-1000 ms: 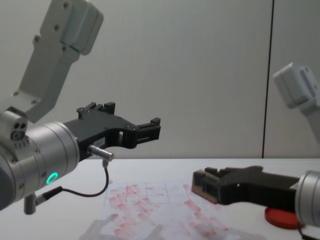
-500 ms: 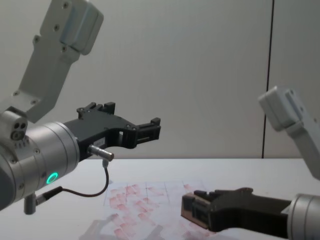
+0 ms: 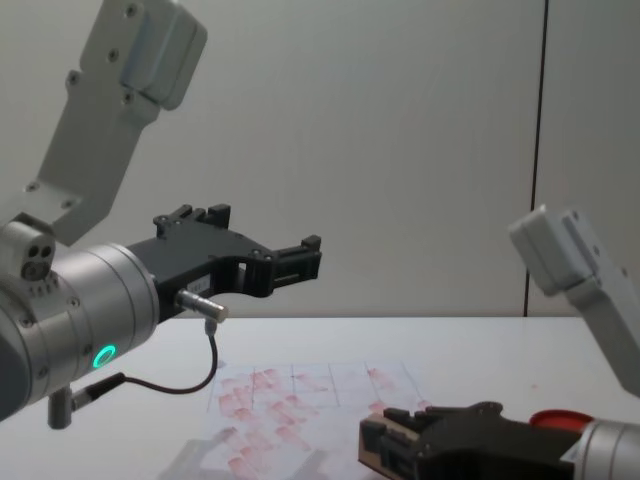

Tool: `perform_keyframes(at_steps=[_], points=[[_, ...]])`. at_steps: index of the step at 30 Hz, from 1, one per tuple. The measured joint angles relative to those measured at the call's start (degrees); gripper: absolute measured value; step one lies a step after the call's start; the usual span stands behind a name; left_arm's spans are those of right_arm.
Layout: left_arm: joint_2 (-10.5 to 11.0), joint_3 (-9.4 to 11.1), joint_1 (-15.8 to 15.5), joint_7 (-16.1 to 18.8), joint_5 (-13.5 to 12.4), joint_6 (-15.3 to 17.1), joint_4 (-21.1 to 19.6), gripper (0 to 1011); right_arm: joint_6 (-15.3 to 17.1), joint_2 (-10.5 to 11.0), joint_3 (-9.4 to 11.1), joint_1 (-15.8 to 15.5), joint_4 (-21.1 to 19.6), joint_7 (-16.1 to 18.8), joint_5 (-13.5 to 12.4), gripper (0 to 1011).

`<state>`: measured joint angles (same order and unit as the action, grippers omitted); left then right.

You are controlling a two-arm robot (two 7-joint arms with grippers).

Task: Use the one hand to pick up the stamp and affix it onto the A4 paper.

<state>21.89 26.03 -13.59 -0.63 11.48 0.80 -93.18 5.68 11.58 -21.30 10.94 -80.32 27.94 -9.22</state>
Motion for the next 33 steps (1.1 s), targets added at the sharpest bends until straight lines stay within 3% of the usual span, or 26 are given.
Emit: perform_keyframes(at_steps=[33], points=[[0.00,0.00,0.00,0.00,0.00,0.00,0.00,993,-0.55,0.25,-0.67,-0.18,1.44,0.22,0.48,217]])
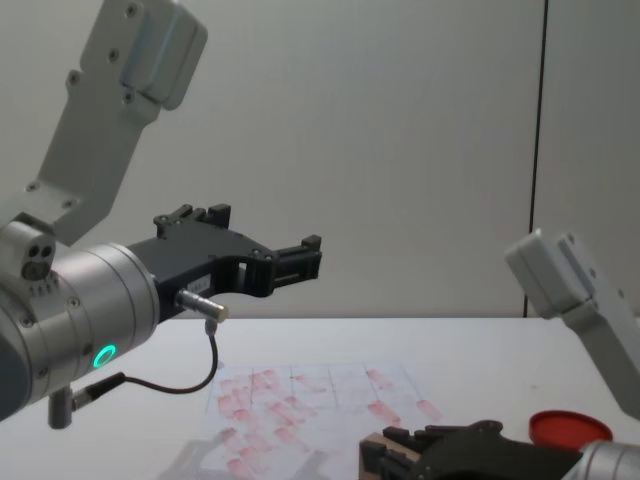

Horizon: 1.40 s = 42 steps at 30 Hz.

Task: Use the one hand to pick up the stamp and affix it onto the A4 paper.

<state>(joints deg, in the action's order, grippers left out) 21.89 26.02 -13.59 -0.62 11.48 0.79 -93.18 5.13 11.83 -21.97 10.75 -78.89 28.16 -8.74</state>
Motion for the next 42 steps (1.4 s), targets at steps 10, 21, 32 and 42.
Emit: perform_keyframes(at_steps=[10,21,32,42], points=[[0.00,0.00,0.00,0.00,0.00,0.00,0.00,993,0.38,0.35,0.26,-0.11,-2.43,-0.50,-1.64,217],[0.00,0.00,0.00,0.00,0.00,0.00,0.00,993,-0.27,1.55,2.22,0.22,-5.49,-3.57,-4.02,217],[0.00,0.00,0.00,0.00,0.00,0.00,0.00,993,-0.34,3.45,4.49,0.18,-6.04,-7.24,-4.95,217],[0.00,0.00,0.00,0.00,0.00,0.00,0.00,993,-0.65,5.29,6.55,-0.40,-5.28,-10.16,-6.20,217]])
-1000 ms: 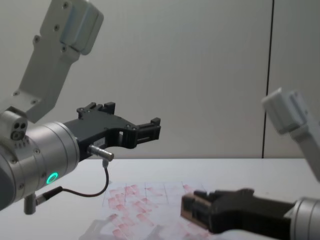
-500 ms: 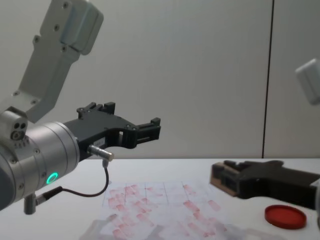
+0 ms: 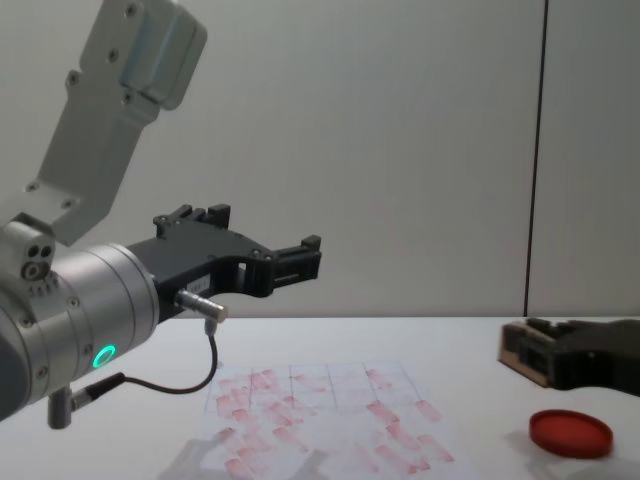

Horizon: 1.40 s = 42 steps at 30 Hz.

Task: Use the one hand to pick up the stamp and affix it onto the A4 paper.

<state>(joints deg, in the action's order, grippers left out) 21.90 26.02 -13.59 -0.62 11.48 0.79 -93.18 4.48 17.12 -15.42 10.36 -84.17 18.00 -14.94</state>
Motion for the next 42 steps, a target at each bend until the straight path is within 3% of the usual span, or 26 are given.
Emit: perform_keyframes(at_steps=[17,42], points=[[0.00,0.00,0.00,0.00,0.00,0.00,0.00,993,-1.03,1.39,1.92,-0.25,3.01,-1.82,-2.04,217],[0.00,0.00,0.00,0.00,0.00,0.00,0.00,993,-2.54,-0.10,1.24,1.72,8.49,-0.85,-2.31,217]])
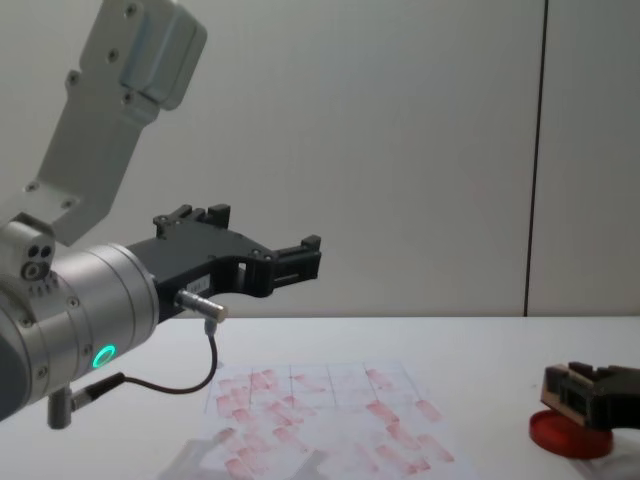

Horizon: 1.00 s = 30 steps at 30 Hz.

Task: Use the one hand to pick up the stamp and affix it onto the A4 paper.

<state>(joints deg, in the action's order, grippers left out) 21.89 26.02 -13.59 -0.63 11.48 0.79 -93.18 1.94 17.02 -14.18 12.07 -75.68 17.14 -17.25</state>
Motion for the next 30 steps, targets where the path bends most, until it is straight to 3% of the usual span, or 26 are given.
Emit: perform_keyframes(at_steps=[13,16,18,20,25,30], points=[[0.00,0.00,0.00,0.00,0.00,0.00,0.00,993,-0.38,-0.54,-0.29,0.60,2.05,0.03,0.19,248],[0.00,0.00,0.00,0.00,0.00,0.00,0.00,993,-0.52,-0.61,-0.33,0.68,2.32,0.06,0.19,324],[0.00,0.00,0.00,0.00,0.00,0.00,0.00,993,-0.75,-0.63,-0.34,0.69,2.42,0.07,0.18,446],[0.00,0.00,0.00,0.00,0.00,0.00,0.00,993,-0.91,-0.65,-0.34,0.69,2.43,0.08,0.17,468],[0.00,0.00,0.00,0.00,0.00,0.00,0.00,993,-1.80,-0.57,-0.28,0.50,1.99,0.06,0.16,670],[0.00,0.00,0.00,0.00,0.00,0.00,0.00,993,-2.59,-0.23,-0.10,-0.05,0.28,-0.20,0.16,806]])
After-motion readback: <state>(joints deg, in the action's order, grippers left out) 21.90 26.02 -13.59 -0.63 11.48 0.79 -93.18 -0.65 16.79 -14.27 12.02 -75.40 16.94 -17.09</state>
